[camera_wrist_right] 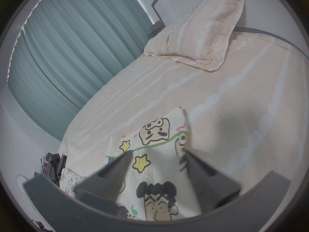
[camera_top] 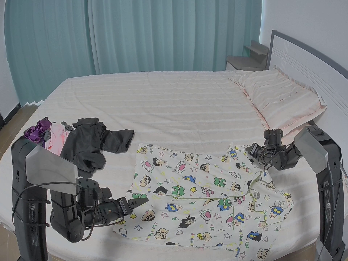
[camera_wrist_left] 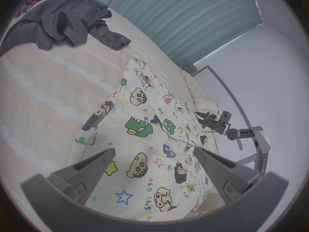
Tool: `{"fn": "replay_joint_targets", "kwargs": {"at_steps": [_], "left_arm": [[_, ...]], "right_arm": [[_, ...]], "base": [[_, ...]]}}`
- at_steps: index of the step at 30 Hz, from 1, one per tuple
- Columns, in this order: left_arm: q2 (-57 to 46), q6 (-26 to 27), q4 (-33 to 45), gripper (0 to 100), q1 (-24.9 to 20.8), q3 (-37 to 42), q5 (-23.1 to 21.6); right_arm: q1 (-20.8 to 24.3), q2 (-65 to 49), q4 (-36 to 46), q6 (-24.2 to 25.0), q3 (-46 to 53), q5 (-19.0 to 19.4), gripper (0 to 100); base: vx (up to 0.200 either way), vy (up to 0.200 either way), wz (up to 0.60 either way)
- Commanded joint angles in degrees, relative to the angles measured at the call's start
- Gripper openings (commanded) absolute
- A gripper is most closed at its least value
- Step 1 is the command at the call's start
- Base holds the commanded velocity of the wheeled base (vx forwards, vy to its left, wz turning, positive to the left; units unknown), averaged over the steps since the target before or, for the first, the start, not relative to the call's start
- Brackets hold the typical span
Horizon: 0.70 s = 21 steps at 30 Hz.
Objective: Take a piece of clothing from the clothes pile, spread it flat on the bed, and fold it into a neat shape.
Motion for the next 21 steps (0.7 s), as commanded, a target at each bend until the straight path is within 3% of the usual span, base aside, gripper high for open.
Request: {"fn": "replay_joint_targets", "kwargs": {"at_steps": [1,9,21], "left_arm": [[0.19,-0.03,-0.69,100,-0.01,-0.08,0.01],[0.19,-0.03,-0.78,100,-0.01,-0.08,0.01],[0.19,-0.03,-0.69,100,-0.01,-0.08,0.01]], "right_arm": [[-0.54,0.88,0.07,-0.01,-0.65,-0.05,0],[-3.71,1.14,-0.54,-0.01,-6.62,-0.14,0],[-3.79,5.10,0.07,-0.19,-19.02,-3.04,0]], "base": [[0.000,0.000,0.00],[0.000,0.000,0.00],[0.000,0.000,0.00]]}}
